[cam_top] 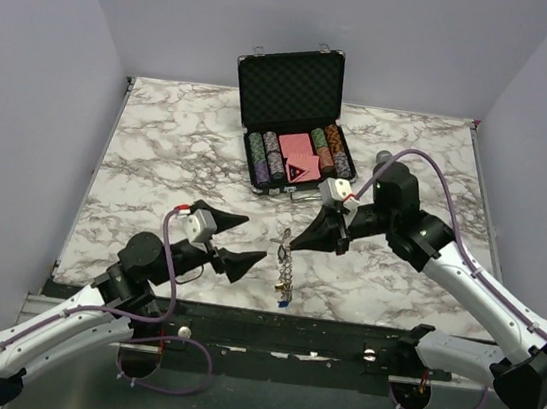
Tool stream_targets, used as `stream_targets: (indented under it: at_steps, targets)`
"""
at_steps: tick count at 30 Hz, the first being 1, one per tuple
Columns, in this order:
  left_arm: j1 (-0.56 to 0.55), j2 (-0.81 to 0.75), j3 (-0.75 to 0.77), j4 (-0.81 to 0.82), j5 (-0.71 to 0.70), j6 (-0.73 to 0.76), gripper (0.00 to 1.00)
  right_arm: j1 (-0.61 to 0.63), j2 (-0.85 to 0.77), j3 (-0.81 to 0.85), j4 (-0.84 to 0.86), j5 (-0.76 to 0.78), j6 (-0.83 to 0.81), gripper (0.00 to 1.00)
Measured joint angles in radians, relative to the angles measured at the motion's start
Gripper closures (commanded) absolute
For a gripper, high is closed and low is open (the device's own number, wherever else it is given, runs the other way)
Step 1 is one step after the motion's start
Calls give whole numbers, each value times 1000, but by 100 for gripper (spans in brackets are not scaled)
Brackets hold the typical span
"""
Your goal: Put the keys on the keyring
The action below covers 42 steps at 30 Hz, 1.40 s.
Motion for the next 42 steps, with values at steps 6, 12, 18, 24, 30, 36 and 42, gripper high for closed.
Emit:
stream_targets:
  at_steps: [6,12,18,24,30,36,42]
  targets:
    - [0,79,8,58,28,95,12,0,-31,-60,183,-68,47,100]
    - [0,56,-5,132,89,190,13,0,-35,-80,265,-99,48,100]
    - [0,-30,-56,213,115,248,19,0,-43,-144,375,-114,103,100]
    - [0,36,-55,212,200,314,41,-2,-44,-188,479,-118,178,100]
    - [0,140,50,91,211,374,46,-2,-47,-190,512,-118,205,100]
    - [0,153,76,50,211,431,48,-2,-47,-190,521,-117,226,100]
    - [-9,220,109,22,211,468,50,-2,-47,-190,526,-117,243,100]
